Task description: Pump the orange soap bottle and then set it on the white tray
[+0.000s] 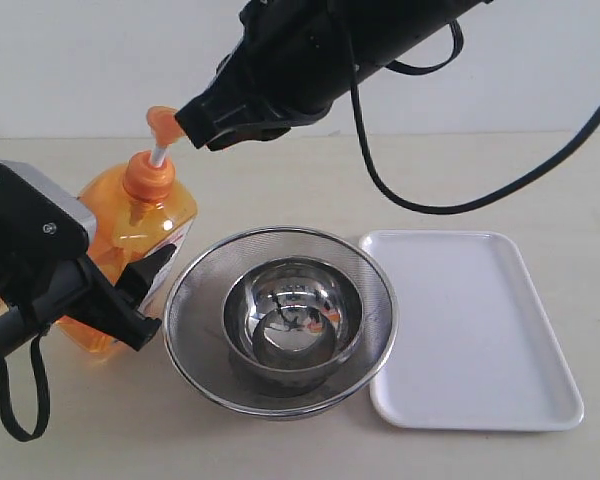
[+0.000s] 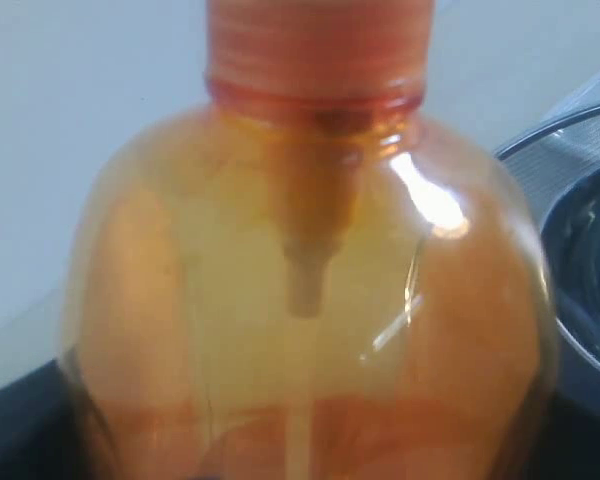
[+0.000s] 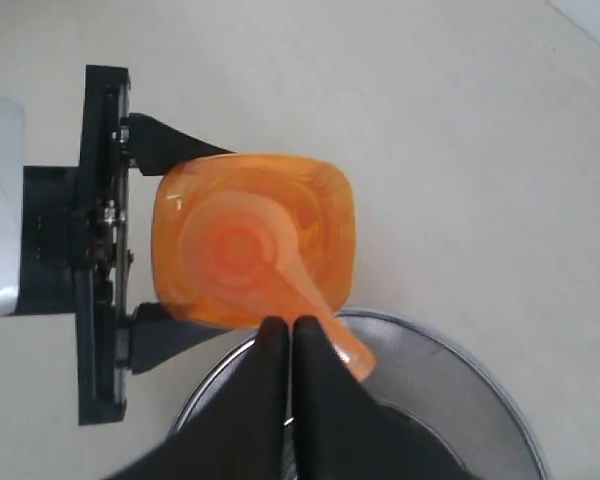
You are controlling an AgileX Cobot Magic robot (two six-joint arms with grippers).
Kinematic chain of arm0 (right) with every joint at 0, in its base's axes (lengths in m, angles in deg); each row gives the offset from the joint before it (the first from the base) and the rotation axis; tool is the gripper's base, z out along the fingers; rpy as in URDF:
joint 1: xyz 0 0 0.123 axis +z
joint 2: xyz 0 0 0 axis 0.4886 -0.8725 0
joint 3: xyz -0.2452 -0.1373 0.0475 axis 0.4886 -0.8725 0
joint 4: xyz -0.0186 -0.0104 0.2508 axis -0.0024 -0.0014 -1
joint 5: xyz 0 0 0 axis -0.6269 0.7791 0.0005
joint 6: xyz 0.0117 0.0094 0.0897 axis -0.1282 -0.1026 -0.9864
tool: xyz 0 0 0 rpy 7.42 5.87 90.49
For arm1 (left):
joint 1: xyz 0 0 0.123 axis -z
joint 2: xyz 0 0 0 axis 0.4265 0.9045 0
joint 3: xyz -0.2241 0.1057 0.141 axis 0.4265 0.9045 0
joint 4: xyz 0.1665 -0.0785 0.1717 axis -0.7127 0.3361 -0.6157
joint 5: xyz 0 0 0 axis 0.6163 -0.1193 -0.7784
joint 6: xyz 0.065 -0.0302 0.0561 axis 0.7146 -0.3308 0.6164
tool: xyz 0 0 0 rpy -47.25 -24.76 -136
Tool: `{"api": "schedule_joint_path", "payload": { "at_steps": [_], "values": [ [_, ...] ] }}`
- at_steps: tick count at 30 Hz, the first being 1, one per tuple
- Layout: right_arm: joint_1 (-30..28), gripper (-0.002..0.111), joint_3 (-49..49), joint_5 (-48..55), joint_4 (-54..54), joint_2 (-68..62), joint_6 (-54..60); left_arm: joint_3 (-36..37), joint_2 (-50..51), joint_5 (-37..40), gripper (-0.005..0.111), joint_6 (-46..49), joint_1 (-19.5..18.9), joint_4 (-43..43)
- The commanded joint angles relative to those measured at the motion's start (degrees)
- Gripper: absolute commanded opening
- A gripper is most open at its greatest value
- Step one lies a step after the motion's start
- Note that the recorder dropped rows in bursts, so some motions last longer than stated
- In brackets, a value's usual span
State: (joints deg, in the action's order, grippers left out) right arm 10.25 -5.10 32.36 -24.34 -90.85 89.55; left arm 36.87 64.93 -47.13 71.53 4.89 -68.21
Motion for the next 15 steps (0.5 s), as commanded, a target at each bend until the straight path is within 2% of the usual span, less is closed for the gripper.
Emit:
{"api": "schedule_joint_path", "payload": {
  "at_steps": [1, 5, 15],
  "values": [
    [-0.2, 0.0, 0.2, -8.8, -0.6, 1.7, -0.2, 0.0, -0.2, 2.0, 0.005, -0.3, 0.4, -0.8],
    [-0.2, 0.0, 0.4, -14.0, -2.2, -0.5, -0.3, 0.0, -0.2, 2.0, 0.005, -0.3, 0.4, -2.0],
    [-0.2, 0.0, 0.4, -9.0, -2.3, -3.2, 0.6, 0.0, -0.2, 2.1, 0.005, 0.4, 0.4, -2.0]
  ]
}}
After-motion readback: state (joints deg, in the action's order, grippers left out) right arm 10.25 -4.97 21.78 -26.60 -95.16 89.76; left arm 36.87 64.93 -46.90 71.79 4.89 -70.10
